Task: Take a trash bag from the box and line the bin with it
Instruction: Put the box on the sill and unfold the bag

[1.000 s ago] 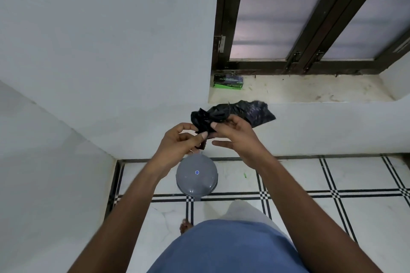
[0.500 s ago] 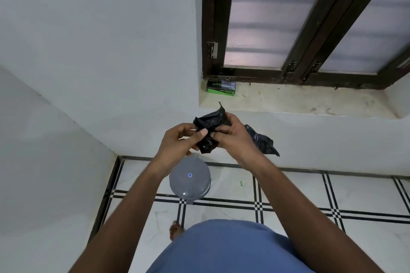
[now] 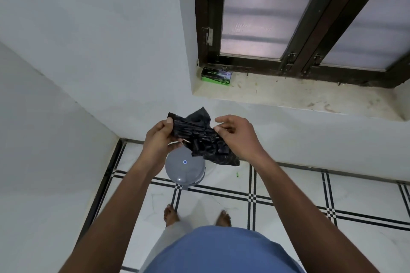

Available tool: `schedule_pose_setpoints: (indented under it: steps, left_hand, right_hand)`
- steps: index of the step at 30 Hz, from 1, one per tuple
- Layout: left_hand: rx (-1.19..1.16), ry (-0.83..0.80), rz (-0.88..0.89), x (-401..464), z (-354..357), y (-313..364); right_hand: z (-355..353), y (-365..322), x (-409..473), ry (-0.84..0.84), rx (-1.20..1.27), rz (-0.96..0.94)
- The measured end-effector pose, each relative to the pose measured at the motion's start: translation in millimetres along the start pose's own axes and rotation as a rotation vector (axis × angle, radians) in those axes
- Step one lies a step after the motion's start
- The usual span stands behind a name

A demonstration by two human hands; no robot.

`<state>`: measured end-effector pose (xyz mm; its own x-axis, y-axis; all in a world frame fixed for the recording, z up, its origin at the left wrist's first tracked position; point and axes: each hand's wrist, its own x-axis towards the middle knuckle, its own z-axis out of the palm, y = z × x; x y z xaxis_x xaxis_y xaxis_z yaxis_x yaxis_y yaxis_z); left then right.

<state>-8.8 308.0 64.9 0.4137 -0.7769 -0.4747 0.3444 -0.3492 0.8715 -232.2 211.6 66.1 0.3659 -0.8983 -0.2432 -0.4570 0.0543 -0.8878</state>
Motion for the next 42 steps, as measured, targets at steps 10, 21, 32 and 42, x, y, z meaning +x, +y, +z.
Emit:
schedule_pose_setpoints:
  steps: [10, 21, 32, 42]
  left_hand:
    - [0.367, 0.122, 0.241, 2, -2, 22]
    - [0.144, 0.02, 0.233, 21, -33, 59]
    - [0.451, -0.104, 0.144, -15, -26, 86]
    - [-0.108, -0.186, -0.025, 3, -56, 67]
  right_hand:
    - [-24, -15, -15, -0.183, -0.034, 0.006]
    - [11, -44, -24, 0.097, 0.37, 0.002]
    - [53, -77, -33, 0.041, 0.616, 0.004]
    - [55, -60, -30, 0.295, 0.931, 0.199]
